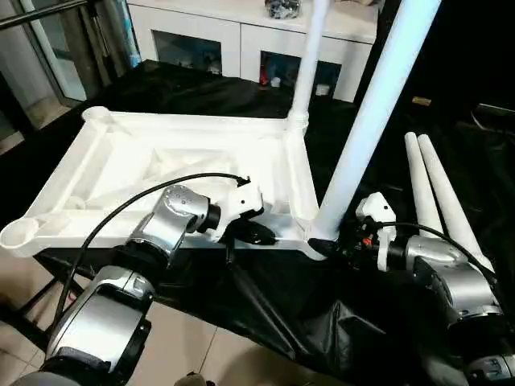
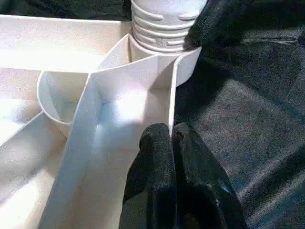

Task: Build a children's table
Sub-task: Rotate leg to tighten

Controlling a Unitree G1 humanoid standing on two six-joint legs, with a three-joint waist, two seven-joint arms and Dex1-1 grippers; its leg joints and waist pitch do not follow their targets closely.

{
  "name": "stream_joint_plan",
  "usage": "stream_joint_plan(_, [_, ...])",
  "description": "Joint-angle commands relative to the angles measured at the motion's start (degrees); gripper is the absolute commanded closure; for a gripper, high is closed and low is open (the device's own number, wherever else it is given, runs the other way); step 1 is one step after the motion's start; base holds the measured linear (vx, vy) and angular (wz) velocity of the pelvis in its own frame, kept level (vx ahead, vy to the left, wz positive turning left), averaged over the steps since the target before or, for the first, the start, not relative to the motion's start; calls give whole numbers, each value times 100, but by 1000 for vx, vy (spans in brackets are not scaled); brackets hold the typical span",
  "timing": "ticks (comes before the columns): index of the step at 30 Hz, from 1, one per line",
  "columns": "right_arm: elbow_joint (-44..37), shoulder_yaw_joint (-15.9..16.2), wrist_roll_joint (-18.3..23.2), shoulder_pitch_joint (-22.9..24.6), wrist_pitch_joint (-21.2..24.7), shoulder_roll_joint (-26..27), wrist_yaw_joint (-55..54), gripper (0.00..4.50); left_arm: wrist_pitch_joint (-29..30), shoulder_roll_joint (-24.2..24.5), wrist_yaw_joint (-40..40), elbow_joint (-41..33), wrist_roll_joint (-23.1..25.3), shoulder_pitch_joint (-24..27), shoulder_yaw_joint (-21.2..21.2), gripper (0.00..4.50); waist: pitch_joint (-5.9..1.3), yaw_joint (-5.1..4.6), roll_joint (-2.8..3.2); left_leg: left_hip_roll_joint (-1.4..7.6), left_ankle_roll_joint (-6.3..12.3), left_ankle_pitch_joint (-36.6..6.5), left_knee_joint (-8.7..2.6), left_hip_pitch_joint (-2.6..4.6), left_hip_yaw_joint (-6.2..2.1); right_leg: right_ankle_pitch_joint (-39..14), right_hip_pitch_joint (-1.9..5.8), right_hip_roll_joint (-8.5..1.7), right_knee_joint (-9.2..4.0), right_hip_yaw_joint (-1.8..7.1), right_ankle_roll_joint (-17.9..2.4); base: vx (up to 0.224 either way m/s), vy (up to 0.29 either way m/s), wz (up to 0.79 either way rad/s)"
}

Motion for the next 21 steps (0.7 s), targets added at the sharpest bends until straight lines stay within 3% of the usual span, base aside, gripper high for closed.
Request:
stream_joint_plan(1, [-383, 542, 259, 60, 66, 212, 618, 162, 32, -54, 264, 73, -21, -169, 63, 450, -409, -9, 9, 338, 332, -1020, -373, 82, -146, -1366, 301, -549, -428, 301, -1182, 0, 0, 0])
stream_joint_plan(8, [-215, 418, 102, 19, 228, 480, 97, 169, 67, -169, 407, 102, -17, -175, 74, 450, -401, -10, 15, 337, 323, -1035, -376, 88, -144, -1413, 288, -548, -437, 296, -1186, 0, 0, 0])
stream_joint_plan(12, [357, 255, -212, -228, 176, 783, -823, 169, 164, -322, 719, 182, 9, -259, 116, 450, -372, -112, 18, 313, 123, -1385, -402, 102, -187, -2169, 273, -569, -509, 282, -1013, 0, 0, 0])
stream_joint_plan(16, [1496, -244, -405, -834, 11, 1486, -2589, 171, 401, -752, 1351, 275, 48, -421, 167, 450, -354, -291, 43, 294, -59, -1645, -414, 118, -221, -2607, 227, -555, -552, 266, -939, 0, 0, 0])
stream_joint_plan(18, [1803, -404, -380, -1035, -54, 1707, -3066, 171, 468, -907, 1487, 262, 62, -449, 167, 450, -357, -333, 39, 286, -35, -1648, -411, 105, -223, -2579, 242, -560, -570, 270, -929, 0, 0, 0])
stream_joint_plan(21, [1963, -411, -432, -1152, -136, 1827, -3215, 171, 499, -999, 1519, 222, 59, -442, 149, 450, -387, -312, 33, 286, 109, -1418, -391, 105, -184, -2014, 252, -540, -529, 302, -1054, 0, 0, 0])
